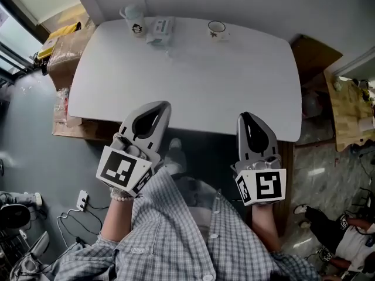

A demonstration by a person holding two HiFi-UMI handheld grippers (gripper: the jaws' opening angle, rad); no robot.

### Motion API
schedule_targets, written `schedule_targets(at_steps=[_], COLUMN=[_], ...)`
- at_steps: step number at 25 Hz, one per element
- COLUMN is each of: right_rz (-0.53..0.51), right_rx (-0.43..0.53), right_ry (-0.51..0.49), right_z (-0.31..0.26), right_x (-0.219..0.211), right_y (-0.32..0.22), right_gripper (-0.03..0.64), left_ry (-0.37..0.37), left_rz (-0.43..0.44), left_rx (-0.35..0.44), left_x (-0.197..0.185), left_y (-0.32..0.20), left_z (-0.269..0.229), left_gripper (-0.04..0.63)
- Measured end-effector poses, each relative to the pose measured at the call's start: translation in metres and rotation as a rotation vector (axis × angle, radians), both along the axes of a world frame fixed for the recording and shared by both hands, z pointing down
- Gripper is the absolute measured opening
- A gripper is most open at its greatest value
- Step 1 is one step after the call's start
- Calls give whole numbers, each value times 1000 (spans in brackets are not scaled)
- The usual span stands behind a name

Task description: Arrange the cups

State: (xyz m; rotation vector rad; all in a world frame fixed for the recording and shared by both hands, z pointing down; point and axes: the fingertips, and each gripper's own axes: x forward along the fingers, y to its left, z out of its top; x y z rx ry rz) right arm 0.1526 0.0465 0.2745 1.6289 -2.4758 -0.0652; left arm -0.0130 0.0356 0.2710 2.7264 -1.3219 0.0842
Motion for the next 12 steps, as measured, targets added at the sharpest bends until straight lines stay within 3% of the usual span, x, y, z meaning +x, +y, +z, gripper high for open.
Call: schedule_targets(at_steps=[12], right_rz=[61], right_rx=[-18], right_ry=[17], right_z=[-4], right_x=[-23], right_y=[-82], right_gripper=[35], left_ry=[-59], left_rz=[82], left_rx=[-6], left_x=[-14], left_y=[-92], left_z=[11], left_gripper=[11])
